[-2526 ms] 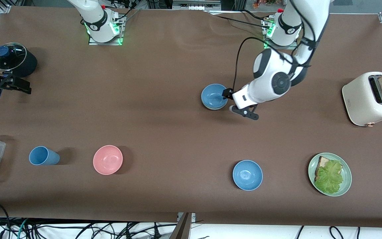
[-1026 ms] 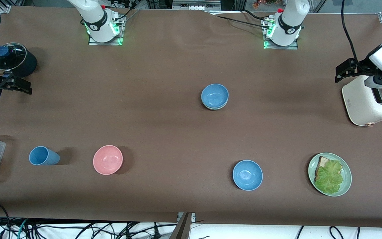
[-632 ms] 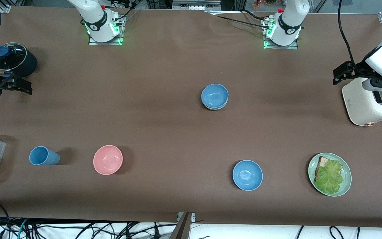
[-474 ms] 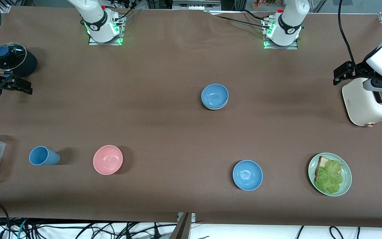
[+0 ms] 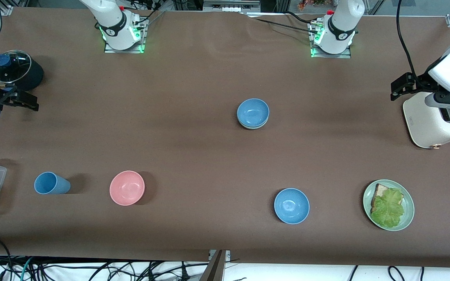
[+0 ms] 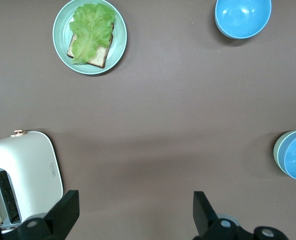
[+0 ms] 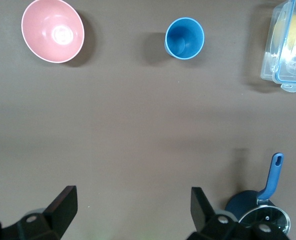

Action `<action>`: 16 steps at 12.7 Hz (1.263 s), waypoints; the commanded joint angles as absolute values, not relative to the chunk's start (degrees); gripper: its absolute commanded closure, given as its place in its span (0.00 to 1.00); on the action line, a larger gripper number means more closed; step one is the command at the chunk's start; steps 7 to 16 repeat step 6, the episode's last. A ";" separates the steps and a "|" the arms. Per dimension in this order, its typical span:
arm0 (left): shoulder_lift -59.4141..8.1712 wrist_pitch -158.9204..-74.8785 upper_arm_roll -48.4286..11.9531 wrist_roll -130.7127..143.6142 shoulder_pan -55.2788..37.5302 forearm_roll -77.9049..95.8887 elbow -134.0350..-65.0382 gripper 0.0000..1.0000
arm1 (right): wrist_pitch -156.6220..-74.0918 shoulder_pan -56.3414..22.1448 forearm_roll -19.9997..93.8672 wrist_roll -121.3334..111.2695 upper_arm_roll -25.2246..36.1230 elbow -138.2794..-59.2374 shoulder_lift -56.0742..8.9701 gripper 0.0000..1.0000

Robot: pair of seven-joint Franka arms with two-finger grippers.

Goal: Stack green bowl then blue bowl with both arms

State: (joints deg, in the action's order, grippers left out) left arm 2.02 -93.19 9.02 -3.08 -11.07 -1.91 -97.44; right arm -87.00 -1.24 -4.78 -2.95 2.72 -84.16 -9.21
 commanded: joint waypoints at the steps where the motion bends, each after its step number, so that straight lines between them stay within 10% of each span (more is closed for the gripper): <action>1: 3.43 -93.60 8.88 -2.37 -11.34 -2.64 -98.44 0.00 | -87.36 -1.32 -5.01 -3.43 2.64 -84.90 -8.35 0.00; 16: 3.43 -93.60 9.14 -2.37 -11.08 -1.32 -98.35 0.00 | -87.36 -1.32 -4.83 -3.34 2.64 -84.90 -8.35 0.00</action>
